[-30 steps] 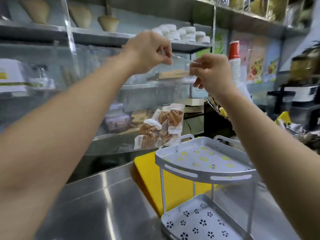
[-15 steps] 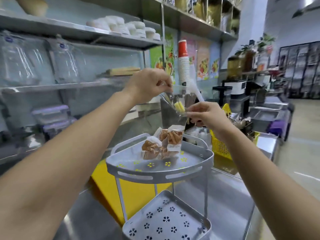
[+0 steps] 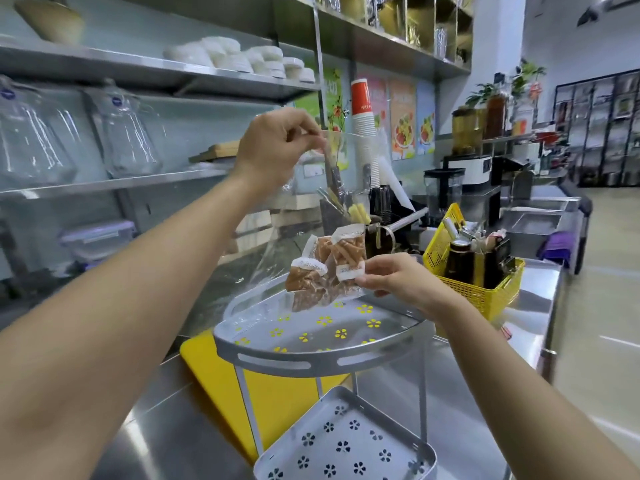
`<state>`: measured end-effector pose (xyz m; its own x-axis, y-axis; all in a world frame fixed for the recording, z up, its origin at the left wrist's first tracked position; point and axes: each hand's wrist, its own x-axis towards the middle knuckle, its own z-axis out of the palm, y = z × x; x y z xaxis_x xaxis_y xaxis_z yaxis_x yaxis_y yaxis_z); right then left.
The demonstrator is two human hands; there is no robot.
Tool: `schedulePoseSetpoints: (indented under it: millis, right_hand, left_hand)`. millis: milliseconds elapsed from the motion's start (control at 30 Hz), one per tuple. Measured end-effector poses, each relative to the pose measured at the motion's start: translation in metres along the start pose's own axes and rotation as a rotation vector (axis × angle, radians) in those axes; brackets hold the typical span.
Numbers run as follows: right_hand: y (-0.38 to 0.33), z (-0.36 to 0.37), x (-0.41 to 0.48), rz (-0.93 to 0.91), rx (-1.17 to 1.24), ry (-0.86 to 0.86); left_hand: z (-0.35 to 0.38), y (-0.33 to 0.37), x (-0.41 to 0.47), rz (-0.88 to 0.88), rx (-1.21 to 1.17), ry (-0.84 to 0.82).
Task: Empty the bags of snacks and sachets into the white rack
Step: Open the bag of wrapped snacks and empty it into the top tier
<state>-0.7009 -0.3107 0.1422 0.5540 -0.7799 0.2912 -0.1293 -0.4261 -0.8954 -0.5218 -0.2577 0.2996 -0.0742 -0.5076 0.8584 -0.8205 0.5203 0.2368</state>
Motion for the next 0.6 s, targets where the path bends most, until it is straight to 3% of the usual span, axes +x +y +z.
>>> schedulePoseSetpoints:
  millis: [133, 400, 600]
  right_hand:
    - [0.005, -0.001, -0.001, -0.057, -0.048, 0.019]
    - [0.009, -0.022, -0.003, -0.133, -0.148, 0.406]
    - [0.0, -0.047, 0.001, -0.156, -0.156, 0.566]
  left_hand:
    - [-0.006, -0.005, 0.001, -0.049, -0.103, 0.011]
    - [-0.013, -0.024, -0.003, -0.095, -0.021, 0.048]
    - [-0.019, -0.058, -0.039, -0.249, 0.048, -0.038]
